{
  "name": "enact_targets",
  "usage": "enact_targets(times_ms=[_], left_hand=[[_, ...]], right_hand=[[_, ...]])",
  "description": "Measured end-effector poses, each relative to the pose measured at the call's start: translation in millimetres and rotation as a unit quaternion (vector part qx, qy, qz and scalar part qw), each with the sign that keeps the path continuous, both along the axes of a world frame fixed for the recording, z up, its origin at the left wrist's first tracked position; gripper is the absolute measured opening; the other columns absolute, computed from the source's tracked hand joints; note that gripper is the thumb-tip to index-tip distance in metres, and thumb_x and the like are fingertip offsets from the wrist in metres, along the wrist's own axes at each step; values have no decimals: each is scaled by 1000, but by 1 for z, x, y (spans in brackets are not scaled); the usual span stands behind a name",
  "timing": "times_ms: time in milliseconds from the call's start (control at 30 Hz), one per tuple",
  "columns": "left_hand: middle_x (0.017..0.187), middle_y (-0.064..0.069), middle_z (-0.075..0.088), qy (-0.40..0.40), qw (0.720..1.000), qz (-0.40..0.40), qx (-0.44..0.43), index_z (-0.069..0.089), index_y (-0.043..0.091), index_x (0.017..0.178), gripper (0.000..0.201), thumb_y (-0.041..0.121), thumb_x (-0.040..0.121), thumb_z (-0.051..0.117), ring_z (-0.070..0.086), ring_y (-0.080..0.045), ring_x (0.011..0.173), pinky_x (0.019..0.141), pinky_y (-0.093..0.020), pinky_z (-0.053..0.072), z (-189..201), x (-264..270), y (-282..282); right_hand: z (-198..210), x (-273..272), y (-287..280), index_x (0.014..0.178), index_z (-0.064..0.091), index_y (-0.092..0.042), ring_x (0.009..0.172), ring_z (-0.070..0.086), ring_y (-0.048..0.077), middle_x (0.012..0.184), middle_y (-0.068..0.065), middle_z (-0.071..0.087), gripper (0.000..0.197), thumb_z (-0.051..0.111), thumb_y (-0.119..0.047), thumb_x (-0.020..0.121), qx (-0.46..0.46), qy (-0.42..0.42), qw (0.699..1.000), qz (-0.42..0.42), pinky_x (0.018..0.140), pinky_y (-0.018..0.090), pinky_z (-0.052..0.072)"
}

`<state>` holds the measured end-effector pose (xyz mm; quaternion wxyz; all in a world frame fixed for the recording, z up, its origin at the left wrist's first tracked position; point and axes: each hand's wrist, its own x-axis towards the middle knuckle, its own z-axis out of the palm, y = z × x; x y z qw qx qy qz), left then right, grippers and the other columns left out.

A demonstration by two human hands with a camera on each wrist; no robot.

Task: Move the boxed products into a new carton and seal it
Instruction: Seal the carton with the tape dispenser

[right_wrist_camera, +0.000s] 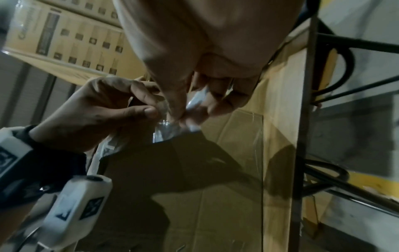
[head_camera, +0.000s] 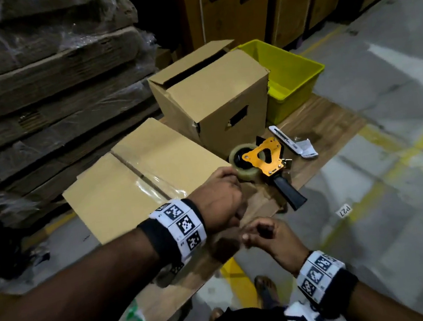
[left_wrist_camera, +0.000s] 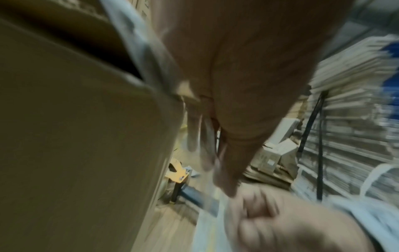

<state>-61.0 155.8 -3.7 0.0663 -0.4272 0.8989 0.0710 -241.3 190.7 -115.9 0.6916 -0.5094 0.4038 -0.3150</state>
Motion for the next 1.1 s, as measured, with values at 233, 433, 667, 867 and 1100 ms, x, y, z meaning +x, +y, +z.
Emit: enact_targets(times_ms=[233, 433, 667, 867, 1100], left_hand=[[146, -10, 43, 64, 997, 30, 35, 51, 23, 141, 67, 41, 81, 75, 38, -25, 135, 112, -39, 37, 54, 1, 5], [136, -4, 51, 92, 984, 152, 8, 51, 24, 140, 62, 46, 85, 71, 48, -18, 124, 102, -35, 44, 95, 27, 2], [128, -2, 52, -1, 966, 245, 85, 50, 23, 137, 69, 59, 81, 69, 57, -19, 106, 91, -38, 52, 89, 66, 22], [143, -4, 32, -21, 956, 264, 125, 36, 24, 147, 93, 70, 73, 67, 44, -21, 123, 98, -44, 50, 76, 79, 35], [144, -3, 30, -16, 955, 287, 70, 35, 26, 144, 90, 67, 72, 71, 37, -22, 126, 94, -37, 48, 61, 69, 44]], right_hand=[[2, 0, 33, 92, 67, 14, 53, 53, 17, 70, 20, 64, 48, 84, -23, 69, 51, -26, 997, -60, 52, 25, 44], [-1, -3, 41, 84, 75, -7, 50, 53, 14, 68, 19, 63, 61, 91, -51, 45, 55, -37, 996, -60, 51, 25, 45], [-1, 10, 52, 76, 74, -9, 52, 52, 16, 67, 13, 65, 16, 83, -20, 71, 77, 5, 997, -30, 54, 28, 45], [-10, -3, 66, 76, 68, -5, 53, 50, 15, 62, 11, 57, 58, 89, -52, 52, 71, -10, 997, -7, 50, 28, 41], [-25, 16, 64, 77, 65, -1, 53, 57, 19, 60, 13, 58, 38, 86, -30, 66, 119, -12, 993, 12, 53, 29, 46]])
